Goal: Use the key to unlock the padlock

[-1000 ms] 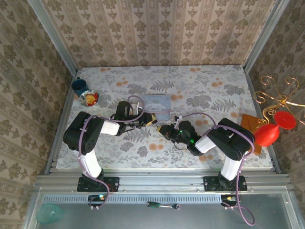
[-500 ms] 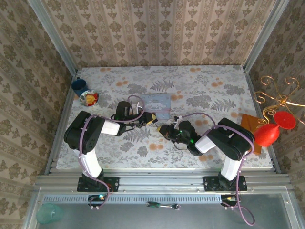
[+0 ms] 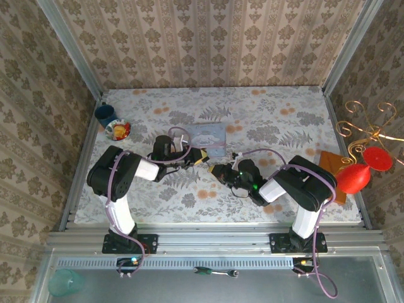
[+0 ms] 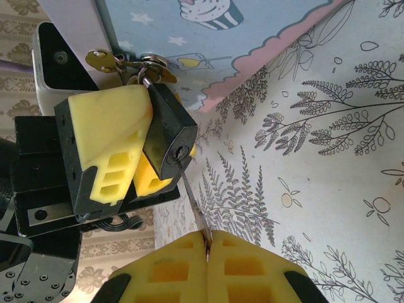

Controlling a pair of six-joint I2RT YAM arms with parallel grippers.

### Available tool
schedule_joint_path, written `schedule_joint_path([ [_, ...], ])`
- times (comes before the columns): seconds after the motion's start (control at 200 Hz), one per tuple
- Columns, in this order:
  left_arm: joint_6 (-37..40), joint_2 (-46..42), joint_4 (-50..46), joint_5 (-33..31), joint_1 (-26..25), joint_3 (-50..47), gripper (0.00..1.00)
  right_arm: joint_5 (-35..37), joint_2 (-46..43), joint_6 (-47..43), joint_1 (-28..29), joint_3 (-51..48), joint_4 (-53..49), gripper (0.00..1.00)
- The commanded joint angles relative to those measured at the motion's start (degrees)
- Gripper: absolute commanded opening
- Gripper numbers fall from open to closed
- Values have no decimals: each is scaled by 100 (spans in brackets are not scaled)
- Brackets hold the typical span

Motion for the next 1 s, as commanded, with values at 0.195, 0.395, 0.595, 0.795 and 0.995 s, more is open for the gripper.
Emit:
schedule_joint_path([
  [0.195,-175,70,379,264,35,-41,1,13,100,45,-60,-130,368,0],
  [0.395,-223,69,458,281,37,-58,1,4,130,133,-97,-146,398,0],
  [0.595,-232,62,462,282,35,-67,1,12,156,149,-95,-123,502,0],
  [0.795,-241,70,466,281,35,-76,1,4,159,169,-95,-127,596,0],
  [0.995,-343,87,600,320,37,-85,1,22,174,185,-97,-163,638,0],
])
